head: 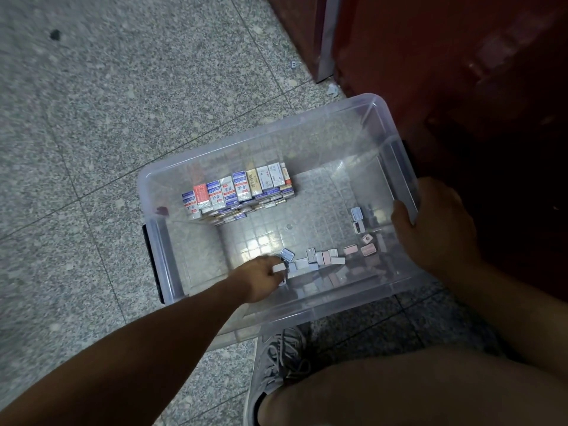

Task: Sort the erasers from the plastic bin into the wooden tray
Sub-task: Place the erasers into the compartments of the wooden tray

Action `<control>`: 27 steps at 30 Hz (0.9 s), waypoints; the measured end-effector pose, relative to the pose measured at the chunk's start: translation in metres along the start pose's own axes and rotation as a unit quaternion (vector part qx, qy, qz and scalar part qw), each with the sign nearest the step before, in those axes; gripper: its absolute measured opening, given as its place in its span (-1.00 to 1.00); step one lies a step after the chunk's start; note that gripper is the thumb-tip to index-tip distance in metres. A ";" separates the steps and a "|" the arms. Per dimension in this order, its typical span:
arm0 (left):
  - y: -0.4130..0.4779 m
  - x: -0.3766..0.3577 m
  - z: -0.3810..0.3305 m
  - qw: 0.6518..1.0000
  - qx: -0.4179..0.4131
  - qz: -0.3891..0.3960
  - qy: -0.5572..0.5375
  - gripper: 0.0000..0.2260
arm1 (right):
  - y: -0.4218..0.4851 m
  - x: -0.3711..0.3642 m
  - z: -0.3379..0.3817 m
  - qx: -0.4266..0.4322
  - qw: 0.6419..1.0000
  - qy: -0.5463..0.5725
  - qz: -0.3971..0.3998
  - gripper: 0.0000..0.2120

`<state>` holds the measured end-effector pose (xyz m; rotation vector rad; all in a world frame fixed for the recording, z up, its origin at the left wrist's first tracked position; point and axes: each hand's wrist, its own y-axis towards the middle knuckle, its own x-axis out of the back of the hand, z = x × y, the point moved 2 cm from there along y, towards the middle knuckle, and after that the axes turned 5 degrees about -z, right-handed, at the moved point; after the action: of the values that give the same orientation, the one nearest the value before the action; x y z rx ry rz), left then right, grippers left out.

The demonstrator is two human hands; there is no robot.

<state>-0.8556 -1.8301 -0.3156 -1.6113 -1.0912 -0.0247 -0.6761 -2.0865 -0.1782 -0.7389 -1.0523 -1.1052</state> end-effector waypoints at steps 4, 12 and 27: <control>-0.003 0.004 -0.011 0.998 -0.023 -0.036 0.043 -0.57 | 0.000 0.000 0.000 -0.001 1.000 0.000 0.003 -0.69; -0.006 0.008 -0.012 0.998 -0.029 -0.056 0.022 -0.61 | 0.001 -0.002 -0.002 0.000 1.000 -0.015 -0.001 -0.76; -0.012 0.007 -0.024 0.999 0.009 0.051 -0.017 -0.70 | 0.003 -0.003 -0.004 0.011 1.000 -0.014 -0.008 -0.76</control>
<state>-0.8472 -1.8457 -0.2939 -1.6537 -1.0323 0.0806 -0.6726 -2.0880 -0.1824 -0.7300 -1.0939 -1.0982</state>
